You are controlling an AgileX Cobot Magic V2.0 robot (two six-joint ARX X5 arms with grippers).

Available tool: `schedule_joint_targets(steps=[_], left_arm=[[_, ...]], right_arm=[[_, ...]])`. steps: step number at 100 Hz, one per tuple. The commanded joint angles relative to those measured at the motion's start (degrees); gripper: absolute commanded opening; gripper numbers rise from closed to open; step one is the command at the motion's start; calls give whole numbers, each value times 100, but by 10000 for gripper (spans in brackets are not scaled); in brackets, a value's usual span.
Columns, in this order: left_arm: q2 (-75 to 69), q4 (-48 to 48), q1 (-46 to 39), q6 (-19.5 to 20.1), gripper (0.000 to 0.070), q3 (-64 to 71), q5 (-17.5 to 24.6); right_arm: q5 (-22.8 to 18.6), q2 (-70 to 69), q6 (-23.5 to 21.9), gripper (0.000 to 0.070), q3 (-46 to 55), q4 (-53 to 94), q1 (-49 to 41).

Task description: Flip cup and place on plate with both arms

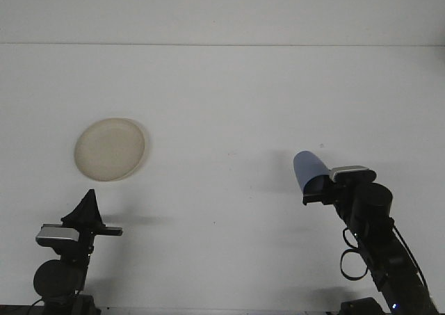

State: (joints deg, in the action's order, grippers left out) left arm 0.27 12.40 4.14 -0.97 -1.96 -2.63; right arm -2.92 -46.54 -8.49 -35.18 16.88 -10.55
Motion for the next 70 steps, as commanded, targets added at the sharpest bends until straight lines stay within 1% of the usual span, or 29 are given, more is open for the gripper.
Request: schedule_joint_targets(steps=[1, 6, 20, 34, 58, 70], left_arm=[[-9, 57, -2, 31, 11, 116, 4], [-9, 57, -2, 31, 11, 116, 2], [-9, 55, -2, 31, 11, 116, 2], [-9, 55, -2, 31, 11, 116, 4], [-9, 57, -2, 31, 12, 116, 2], [-9, 57, -2, 31, 11, 116, 4]], right_arm=[[26, -28, -522, 0, -350, 481, -225], [79, -48, -693, 0, -601, 946, -411], [457, -326, -1025, 0, -1432, 1919, -994], [485, -870, -1316, 0, -2400, 2728, -1517], [437, -2295, -1335, 0, -4092, 4205, -2400], [426, -3036, -1241, 0, -4771, 4664, -2776]])
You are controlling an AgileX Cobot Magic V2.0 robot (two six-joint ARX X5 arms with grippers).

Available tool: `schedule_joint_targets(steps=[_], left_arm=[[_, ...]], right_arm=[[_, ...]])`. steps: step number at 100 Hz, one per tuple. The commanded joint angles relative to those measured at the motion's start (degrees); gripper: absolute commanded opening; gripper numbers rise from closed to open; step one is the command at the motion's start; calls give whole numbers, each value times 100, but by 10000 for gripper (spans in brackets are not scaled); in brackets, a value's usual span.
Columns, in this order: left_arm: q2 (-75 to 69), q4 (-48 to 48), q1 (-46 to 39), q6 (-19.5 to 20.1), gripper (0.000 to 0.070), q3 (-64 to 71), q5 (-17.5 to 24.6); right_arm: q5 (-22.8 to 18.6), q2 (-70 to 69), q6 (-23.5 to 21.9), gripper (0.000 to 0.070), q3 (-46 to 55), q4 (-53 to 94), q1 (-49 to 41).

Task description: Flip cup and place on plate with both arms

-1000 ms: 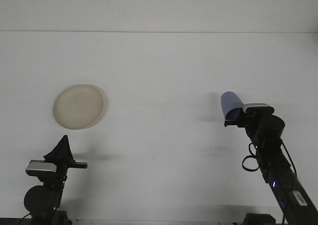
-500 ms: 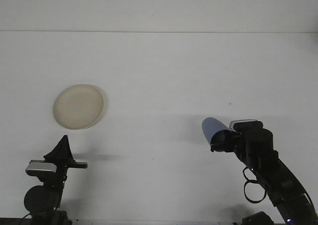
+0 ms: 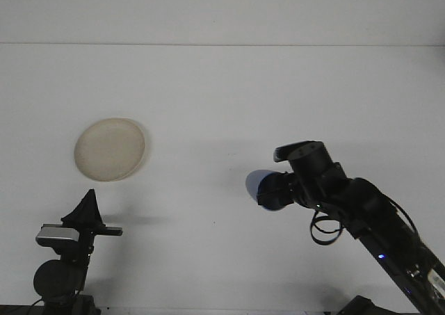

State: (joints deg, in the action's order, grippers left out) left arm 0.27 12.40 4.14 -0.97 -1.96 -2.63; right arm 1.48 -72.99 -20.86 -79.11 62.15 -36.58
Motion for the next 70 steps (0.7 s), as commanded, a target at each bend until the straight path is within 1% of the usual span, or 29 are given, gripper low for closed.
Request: schedule_joint_targets(steps=[1, 8, 19, 31, 51, 70], left_arm=[[-9, 55, -2, 31, 11, 116, 4], [-9, 57, -2, 31, 11, 116, 4], [-9, 57, -2, 31, 11, 116, 4], [-9, 57, -2, 31, 11, 116, 4], [-9, 55, -2, 31, 11, 116, 4], [-9, 55, -2, 31, 11, 116, 2]], right_arm=[[-20, -450, 4, 0, -426, 173, -199], [-83, -850, 50, 0, -752, 420, -352], [-302, -1543, 313, 0, -1257, 892, -553], [-297, -2159, 492, 0, -1606, 1139, -728], [-299, -2844, 721, 0, -1753, 1165, -811], [-289, -3254, 831, 0, -1753, 1320, -802]])
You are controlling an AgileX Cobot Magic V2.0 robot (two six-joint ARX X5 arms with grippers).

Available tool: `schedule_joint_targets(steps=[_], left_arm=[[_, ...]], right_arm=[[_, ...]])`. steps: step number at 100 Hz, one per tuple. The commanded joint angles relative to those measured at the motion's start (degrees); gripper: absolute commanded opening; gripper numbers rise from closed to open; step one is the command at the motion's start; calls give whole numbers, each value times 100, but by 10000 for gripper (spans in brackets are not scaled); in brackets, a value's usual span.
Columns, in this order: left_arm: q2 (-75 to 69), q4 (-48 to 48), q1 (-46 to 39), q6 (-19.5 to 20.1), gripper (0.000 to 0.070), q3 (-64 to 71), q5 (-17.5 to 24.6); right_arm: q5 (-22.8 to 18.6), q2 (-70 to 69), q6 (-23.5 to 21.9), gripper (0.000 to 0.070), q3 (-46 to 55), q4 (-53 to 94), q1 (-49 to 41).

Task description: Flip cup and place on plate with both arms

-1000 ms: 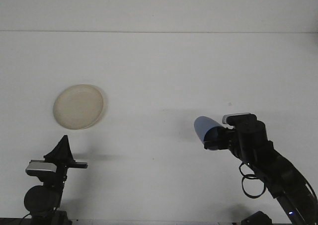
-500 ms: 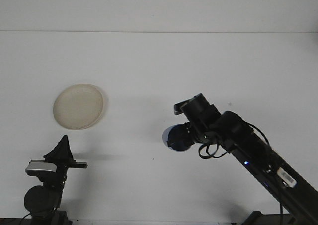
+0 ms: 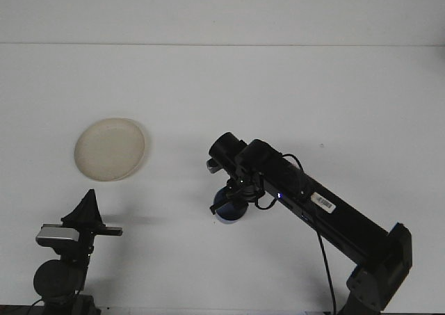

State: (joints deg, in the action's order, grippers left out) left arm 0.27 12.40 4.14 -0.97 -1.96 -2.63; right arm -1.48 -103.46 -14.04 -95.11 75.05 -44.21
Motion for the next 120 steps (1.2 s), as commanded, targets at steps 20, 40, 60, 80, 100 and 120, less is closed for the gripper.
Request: schedule_joint_targets(steps=[20, 40, 60, 80, 100, 120], left_arm=[[-9, 57, -2, 31, 11, 116, 2], [-9, 55, -2, 31, 11, 116, 4], [-9, 55, -2, 31, 11, 116, 4], [-9, 57, -2, 31, 11, 116, 2], [-9, 55, -2, 31, 12, 116, 2], [-9, 57, -2, 31, 11, 116, 2]], right_arm=[[20, -396, 234, 0, -153, -11, -4], [15, -542, 297, 0, -153, -160, 85], [13, -579, 310, 0, -153, -216, 205], [-2, -651, 376, 0, -153, -258, 286], [-4, -732, 385, 0, -153, -214, 315], [-4, -737, 380, 13, -153, -258, 315]])
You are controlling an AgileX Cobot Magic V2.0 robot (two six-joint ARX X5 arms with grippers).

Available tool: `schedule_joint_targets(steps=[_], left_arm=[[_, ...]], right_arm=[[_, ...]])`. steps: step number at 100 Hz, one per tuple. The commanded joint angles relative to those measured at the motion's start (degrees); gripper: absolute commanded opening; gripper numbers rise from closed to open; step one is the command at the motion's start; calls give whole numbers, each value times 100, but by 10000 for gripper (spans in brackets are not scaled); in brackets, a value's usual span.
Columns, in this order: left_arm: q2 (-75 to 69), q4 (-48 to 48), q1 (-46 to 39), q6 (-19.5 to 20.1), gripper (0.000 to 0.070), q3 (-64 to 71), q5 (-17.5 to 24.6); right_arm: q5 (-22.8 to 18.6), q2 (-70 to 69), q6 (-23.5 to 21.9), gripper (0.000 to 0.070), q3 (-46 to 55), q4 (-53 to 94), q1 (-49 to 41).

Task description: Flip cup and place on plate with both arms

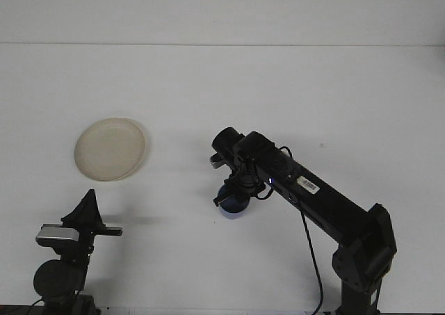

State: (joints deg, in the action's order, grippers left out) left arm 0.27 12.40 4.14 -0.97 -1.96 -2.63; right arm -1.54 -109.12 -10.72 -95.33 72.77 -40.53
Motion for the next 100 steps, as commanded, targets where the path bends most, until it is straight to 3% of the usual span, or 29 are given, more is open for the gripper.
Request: schedule_joint_targets(steps=[1, 8, 12, 21, 27, 69, 87, 100], left_arm=[[-9, 57, 0, 31, 11, 116, 2], [-9, 55, -2, 31, 11, 116, 4], [-9, 55, 0, 31, 11, 116, 2], [-9, 55, -2, 31, 11, 116, 2], [-9, 57, -2, 31, 11, 116, 2], [-9, 55, 0, 31, 12, 116, 2], [-9, 57, 0, 31, 12, 116, 2], [-9, 55, 0, 31, 12, 116, 2]], right_arm=[[2, -170, 48, 16, -131, -31, -52], [-4, -170, 37, 93, -133, -33, -35], [-15, -170, 28, 173, -140, -28, -24], [-22, -157, 26, 422, -168, -2, 15], [-22, -151, 26, 493, -216, 48, 50], [-68, 339, 437, 495, -756, 549, 463], [-564, 850, 837, 495, -756, 549, 935], [-616, 1248, 1023, 495, -756, 549, 1449]])
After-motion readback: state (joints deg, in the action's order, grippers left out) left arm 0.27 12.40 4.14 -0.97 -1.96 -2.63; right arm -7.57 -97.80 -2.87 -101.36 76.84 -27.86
